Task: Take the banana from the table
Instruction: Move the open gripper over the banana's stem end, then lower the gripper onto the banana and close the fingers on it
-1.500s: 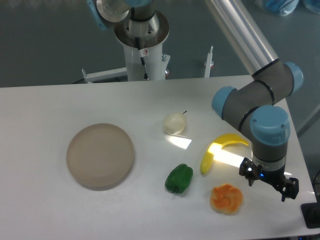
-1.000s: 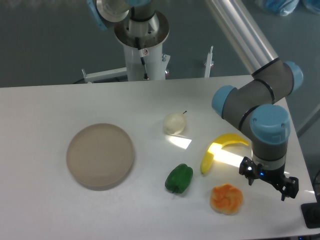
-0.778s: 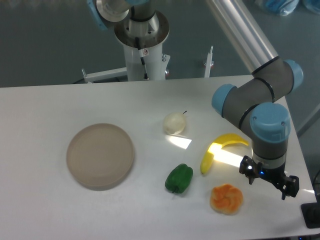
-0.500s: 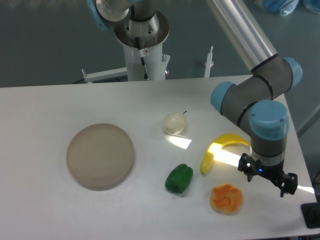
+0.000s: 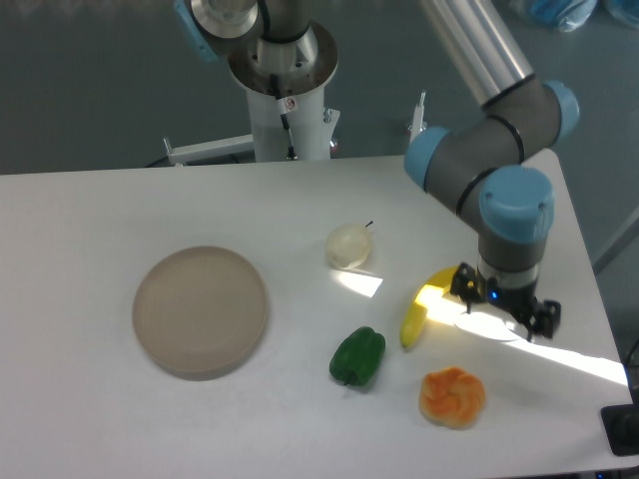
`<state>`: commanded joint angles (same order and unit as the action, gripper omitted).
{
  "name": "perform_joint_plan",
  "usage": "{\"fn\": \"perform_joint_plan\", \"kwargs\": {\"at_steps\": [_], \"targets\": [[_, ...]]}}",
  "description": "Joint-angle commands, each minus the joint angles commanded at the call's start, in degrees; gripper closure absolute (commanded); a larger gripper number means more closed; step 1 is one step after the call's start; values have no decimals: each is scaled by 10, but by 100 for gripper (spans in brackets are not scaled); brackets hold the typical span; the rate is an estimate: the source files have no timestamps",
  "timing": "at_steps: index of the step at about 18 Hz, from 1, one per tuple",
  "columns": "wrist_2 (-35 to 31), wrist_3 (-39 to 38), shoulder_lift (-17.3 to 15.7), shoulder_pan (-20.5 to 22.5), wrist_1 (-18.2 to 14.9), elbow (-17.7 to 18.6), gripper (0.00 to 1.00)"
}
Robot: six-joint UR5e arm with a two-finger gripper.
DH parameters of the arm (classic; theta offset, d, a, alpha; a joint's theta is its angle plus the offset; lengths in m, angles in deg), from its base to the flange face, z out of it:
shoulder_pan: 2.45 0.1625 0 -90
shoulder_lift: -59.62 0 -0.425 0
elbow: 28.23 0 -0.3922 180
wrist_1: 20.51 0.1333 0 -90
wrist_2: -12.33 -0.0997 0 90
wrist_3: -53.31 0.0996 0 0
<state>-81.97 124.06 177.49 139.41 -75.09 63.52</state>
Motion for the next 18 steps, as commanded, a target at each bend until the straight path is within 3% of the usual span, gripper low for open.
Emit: {"fn": "perform_joint_plan", "kwargs": {"at_steps": [8, 10, 18], "targets": [[22, -2, 2, -9, 14, 57, 0], [22, -1, 6, -21, 32, 59, 0], [22, 1, 10, -42, 42, 70, 0]]}}
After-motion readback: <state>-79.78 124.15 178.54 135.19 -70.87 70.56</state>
